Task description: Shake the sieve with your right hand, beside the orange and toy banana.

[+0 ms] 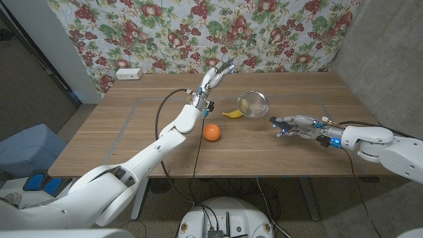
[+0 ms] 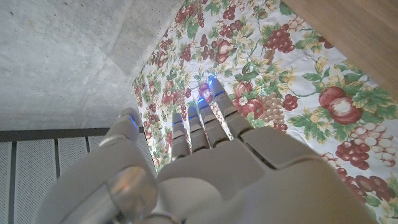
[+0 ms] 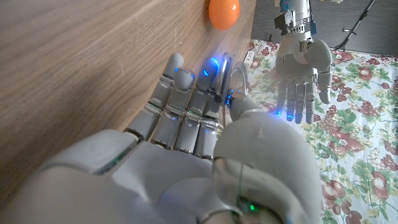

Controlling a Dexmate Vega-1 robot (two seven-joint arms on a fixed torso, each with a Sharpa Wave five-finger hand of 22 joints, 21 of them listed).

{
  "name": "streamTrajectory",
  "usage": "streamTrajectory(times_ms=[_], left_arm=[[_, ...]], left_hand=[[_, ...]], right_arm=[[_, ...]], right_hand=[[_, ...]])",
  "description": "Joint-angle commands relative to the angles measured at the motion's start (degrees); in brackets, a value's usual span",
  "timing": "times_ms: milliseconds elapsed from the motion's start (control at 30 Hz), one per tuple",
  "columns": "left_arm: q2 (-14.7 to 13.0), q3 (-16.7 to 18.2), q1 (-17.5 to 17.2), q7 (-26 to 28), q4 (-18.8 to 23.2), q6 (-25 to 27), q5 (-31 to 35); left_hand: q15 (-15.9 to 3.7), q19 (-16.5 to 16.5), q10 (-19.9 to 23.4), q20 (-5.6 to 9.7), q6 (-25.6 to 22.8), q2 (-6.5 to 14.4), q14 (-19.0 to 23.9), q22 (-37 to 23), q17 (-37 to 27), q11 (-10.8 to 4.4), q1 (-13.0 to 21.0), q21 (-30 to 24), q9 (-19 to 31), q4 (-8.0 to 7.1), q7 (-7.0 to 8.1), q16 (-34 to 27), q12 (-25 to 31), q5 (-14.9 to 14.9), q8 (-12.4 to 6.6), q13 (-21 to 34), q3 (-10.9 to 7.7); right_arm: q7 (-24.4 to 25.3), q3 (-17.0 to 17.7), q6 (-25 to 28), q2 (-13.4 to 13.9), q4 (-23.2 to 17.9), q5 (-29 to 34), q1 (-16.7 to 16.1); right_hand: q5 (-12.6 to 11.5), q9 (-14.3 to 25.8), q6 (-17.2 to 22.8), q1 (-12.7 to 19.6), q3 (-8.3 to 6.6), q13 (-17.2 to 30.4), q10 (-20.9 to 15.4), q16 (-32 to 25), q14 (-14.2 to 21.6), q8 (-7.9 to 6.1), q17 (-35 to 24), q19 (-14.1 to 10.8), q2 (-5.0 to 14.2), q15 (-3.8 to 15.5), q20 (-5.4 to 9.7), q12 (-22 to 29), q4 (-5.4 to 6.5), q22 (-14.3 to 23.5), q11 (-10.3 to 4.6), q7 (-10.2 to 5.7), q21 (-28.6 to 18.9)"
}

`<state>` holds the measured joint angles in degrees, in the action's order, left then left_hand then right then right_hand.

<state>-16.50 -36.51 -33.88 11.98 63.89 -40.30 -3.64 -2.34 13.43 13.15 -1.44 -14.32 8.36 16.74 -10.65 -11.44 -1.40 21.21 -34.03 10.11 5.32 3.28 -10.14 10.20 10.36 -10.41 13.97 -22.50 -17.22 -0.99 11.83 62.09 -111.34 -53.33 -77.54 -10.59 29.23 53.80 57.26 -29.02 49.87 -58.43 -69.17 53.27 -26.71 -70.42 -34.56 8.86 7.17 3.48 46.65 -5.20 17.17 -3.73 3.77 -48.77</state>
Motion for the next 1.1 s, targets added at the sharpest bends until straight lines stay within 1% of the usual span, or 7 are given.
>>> streamTrajectory(times_ms=[33,233,467,633,700,833,1100], left_arm=[[0.47,3.32,-3.54,-5.86,2.62,2.47,-10.87],[0.55,4.63,-4.99,-8.92,3.75,4.33,-16.17],[0.82,5.73,-5.88,-10.77,4.04,5.93,-19.73],[0.78,6.23,-6.14,-11.59,4.1,7.07,-21.17],[0.78,6.4,-6.24,-11.77,4.13,7.47,-21.61],[0.84,6.64,-6.39,-11.92,4.1,7.85,-22.05],[1.14,7.07,-6.29,-11.56,3.6,7.64,-22.08]], left_hand=[[-0.5,-1.16,-1.17,0.37,0.57,0.2,-1.66,0.01,0.17,-0.15,-0.98,0.82,0.03,0.12,-0.27,0.17,0.05,-0.3,0.26,-0.58,-0.79],[-0.5,-1.96,-2.89,0.62,1.42,0.29,-3.29,0.11,0.43,-0.28,-1.52,1.42,-0.04,0.3,-0.53,0.2,-0.16,-0.29,0.43,-1.28,-1.18],[-0.24,-2.88,-4.62,0.63,3.12,0.54,-5.38,0.19,0.68,-0.04,-2.22,2.17,-0.12,0.45,-0.8,0.24,-0.19,-0.23,0.6,-2.1,-1.76],[-0.04,-3.54,-5.5,0.58,3.56,0.86,-6.74,0.21,0.72,-0.16,-2.78,2.62,-0.14,0.24,-1.34,0.31,-0.17,-0.18,0.55,-2.48,-2.04],[0.03,-3.72,-5.79,0.64,3.72,0.98,-7.54,0.22,0.75,-0.54,-3.09,2.8,-0.16,0.12,-1.45,0.37,-0.1,-0.15,0.51,-2.66,-2.18],[0.11,-3.97,-6.24,0.65,3.96,1.07,-8.03,0.24,0.78,-0.57,-3.46,3.03,-0.17,-0.02,-2.09,0.27,-0.08,-0.13,0.49,-2.84,-2.34],[0.33,-4.14,-6.8,0.75,4.07,1.17,-8.94,0.25,0.84,-0.27,-3.98,3.31,-0.19,-0.18,-2.65,0.23,-0.02,-0.08,0.39,-3.09,-2.61]], right_arm=[[-0.21,-1.23,-1.6,-0.6,1.36,-0.43,1.01],[-0.73,-2.37,-1.76,-0.73,2.34,-0.67,2.19],[-0.77,-3.05,-1.94,-0.84,3.04,-1.16,2.92],[-0.78,-3.76,-1.91,-1.14,3.7,-1.56,3.76],[-0.96,-4.11,-2.08,-1.12,3.96,-1.41,4.16],[-1.09,-4.71,-2.26,-1.22,4.37,-1.36,4.9],[-1.32,-6.12,-1.71,-1.36,5.29,-1.73,6.67]], right_hand=[[-0.39,0.26,0.43,2.72,-0.07,0.13,-1.29,-0.46,0.28,-0.17,-0.19,0.14,2.11,5.01,1.02,0.46,0.26,0.08,-2.26,0.38,-0.54],[-0.39,0.27,0.52,2.79,-0.01,0.08,-1.21,-0.61,0.22,-0.05,-0.18,0.36,2.09,5.02,1.06,0.5,0.33,0.04,-2.17,0.43,-1.06],[-0.38,0.32,0.65,2.87,0.02,-0.06,-1.31,-0.72,0.12,0.01,-0.17,0.51,2.06,5.01,1.08,0.56,0.37,0.0,-2.11,0.38,-1.54],[-0.38,0.29,0.63,2.92,0.07,-0.01,-1.26,-0.81,0.0,0.15,-0.16,0.65,2.05,5.0,1.13,0.66,0.42,-0.05,-2.09,0.42,-1.99],[-0.38,0.3,0.63,2.93,0.07,-0.08,-1.24,-0.83,-0.02,0.18,-0.16,0.74,2.05,4.99,1.14,0.63,0.43,-0.06,-2.09,0.45,-2.07],[-0.39,0.3,0.7,2.96,0.11,-0.05,-1.18,-0.91,-0.1,0.27,-0.16,0.88,2.05,5.01,1.16,0.71,0.5,-0.12,-2.06,0.42,-2.49],[-0.4,0.36,0.76,3.06,0.15,-0.04,-1.19,-1.09,-0.09,0.36,-0.18,1.06,2.03,5.01,1.19,0.82,0.51,-0.2,-1.95,0.47,-3.0]])
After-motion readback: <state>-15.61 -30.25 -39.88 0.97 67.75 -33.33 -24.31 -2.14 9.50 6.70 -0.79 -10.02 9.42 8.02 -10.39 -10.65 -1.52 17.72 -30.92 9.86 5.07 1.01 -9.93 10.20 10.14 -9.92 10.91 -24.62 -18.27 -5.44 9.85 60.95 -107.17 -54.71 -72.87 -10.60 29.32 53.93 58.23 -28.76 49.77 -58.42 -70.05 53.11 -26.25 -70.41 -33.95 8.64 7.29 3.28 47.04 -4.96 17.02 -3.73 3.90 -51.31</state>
